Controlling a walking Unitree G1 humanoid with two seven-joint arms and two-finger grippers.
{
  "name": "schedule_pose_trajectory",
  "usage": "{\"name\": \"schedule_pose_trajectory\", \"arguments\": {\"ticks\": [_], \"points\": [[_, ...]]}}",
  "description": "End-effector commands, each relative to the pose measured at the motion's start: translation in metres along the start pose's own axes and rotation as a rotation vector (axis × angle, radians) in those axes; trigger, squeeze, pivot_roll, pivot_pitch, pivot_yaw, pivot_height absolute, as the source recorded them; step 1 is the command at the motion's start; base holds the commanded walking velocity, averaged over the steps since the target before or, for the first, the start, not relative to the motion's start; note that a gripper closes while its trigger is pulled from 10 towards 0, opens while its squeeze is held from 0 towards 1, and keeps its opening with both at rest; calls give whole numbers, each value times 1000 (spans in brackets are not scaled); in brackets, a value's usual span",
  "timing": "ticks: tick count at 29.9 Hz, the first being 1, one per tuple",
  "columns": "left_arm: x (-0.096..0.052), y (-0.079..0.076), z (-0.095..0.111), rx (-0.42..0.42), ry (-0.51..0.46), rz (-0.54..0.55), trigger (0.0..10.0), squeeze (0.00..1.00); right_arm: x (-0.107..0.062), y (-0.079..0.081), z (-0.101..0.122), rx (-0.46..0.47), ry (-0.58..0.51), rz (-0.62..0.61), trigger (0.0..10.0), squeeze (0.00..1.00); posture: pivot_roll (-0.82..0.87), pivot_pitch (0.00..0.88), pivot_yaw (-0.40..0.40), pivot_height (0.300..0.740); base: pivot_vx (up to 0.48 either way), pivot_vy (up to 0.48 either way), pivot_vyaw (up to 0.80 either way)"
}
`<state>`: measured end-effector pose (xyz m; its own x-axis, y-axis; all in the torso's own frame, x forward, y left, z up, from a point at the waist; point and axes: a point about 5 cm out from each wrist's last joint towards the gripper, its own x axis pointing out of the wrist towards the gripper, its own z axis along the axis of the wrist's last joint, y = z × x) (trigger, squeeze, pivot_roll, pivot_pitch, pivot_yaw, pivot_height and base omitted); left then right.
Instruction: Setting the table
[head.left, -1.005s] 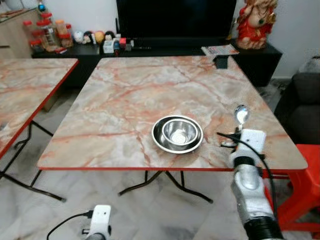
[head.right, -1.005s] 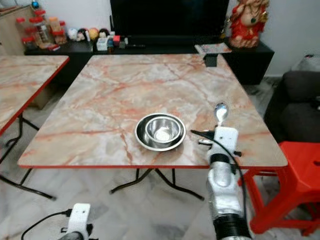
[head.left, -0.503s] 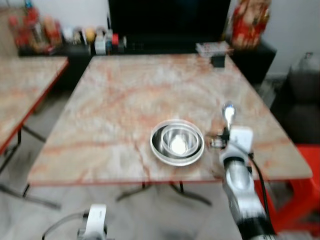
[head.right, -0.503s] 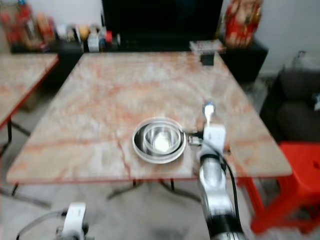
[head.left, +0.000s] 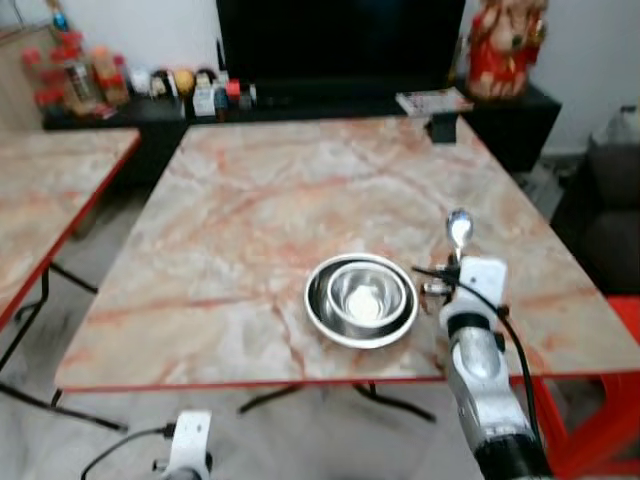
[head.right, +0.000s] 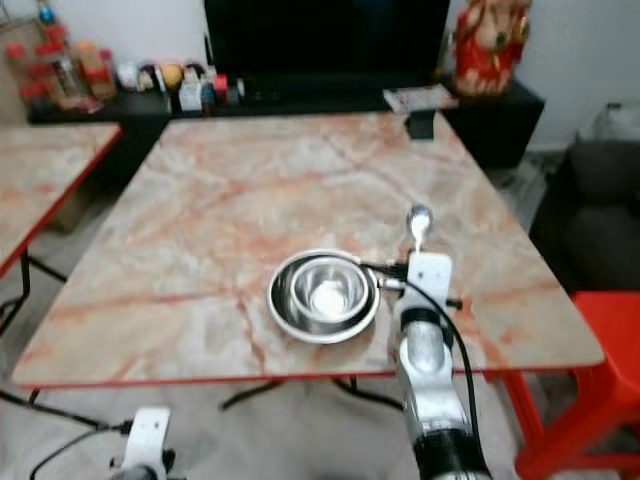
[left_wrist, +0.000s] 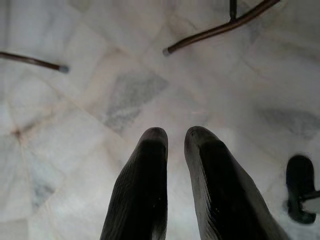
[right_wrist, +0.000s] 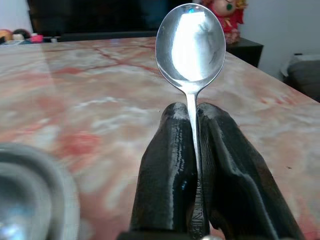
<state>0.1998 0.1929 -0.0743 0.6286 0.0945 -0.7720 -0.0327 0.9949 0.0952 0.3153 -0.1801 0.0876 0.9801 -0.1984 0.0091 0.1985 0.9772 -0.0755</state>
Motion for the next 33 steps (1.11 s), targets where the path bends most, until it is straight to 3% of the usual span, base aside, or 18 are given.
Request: {"name": "schedule_pose_trajectory", "arguments": {"ticks": [1, 10, 18, 22, 27, 33], "points": [[0, -5, -3, -1, 10, -12, 10000, 0, 0, -6, 2, -4, 0, -23, 10000, 0, -124, 0, 32, 740, 0, 0, 0], [-1, -5, -4, -4, 14, -19, 10000, 0, 4, -22, 1, -49, 59, 5, 10000, 0, -125, 0, 33, 740, 0, 0, 0], [-1, -6, -4, -7, 17, -30, 10000, 0, 16, -51, 6, -119, 101, -14, 10000, 0, -126, 0, 33, 740, 0, 0, 0], [-1, -7, -4, -7, 16, -34, 10000, 0, 21, -58, 11, -125, 107, 2, 10000, 0, -125, 0, 35, 740, 0, 0, 0], [-1, -6, -6, 2, 23, -39, 10000, 0, 24, -56, 8, -88, 167, 85, 10000, 0, -127, 0, 40, 740, 0, 0, 0], [-1, -6, -5, 1, 22, -39, 10000, 0, 25, -55, 3, -61, 206, 99, 10000, 0, -125, 0, 37, 740, 0, 0, 0]]}}
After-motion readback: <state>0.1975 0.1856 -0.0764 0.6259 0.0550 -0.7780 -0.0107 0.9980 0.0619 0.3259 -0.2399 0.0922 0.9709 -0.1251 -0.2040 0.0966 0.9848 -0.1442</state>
